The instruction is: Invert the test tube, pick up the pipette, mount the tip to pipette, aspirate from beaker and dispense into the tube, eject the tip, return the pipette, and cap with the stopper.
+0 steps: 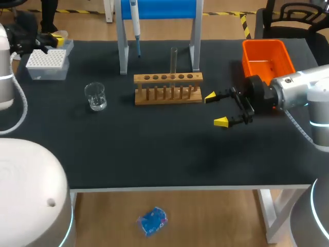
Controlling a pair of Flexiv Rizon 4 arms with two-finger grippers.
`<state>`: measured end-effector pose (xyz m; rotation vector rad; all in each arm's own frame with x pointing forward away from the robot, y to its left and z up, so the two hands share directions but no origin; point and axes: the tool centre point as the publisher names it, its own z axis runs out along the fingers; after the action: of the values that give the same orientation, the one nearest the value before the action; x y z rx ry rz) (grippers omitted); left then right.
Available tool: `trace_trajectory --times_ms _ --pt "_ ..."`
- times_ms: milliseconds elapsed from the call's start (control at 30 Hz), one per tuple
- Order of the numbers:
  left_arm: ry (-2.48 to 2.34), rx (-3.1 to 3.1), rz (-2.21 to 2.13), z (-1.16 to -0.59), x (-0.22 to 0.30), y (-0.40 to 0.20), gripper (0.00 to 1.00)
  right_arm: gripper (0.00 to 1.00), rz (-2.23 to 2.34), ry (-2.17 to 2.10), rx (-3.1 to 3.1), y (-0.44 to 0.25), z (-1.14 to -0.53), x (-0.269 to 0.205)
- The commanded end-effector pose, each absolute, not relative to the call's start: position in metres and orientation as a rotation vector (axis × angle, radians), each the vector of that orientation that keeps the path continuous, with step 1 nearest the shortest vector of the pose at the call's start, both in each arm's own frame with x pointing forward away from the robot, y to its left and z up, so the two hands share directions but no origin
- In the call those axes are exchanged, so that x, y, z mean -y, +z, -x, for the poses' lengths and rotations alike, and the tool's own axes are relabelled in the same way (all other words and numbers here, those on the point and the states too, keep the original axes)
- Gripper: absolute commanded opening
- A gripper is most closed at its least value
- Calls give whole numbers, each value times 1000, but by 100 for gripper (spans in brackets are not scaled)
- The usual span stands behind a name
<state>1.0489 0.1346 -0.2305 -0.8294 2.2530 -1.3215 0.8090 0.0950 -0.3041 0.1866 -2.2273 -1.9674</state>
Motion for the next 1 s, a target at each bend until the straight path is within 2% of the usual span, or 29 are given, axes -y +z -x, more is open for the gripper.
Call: trace_trajectory --times_ms 33,233,867,1000 --pt "-1296 -2430 893 -970 -143 -182 0 100 -187 -1967 2229 -304 -809 -95" --pt "-1210 -2472 883 -927 -100 -169 0 100 -187 -1967 2229 -304 -809 -95" --pt "-1173 -2431 870 -926 -97 -169 0 100 -187 -1967 2229 -304 -809 -95" --pt "-1232 -2492 853 -912 -61 -179 0 100 -191 -1975 2216 -304 -807 -96"
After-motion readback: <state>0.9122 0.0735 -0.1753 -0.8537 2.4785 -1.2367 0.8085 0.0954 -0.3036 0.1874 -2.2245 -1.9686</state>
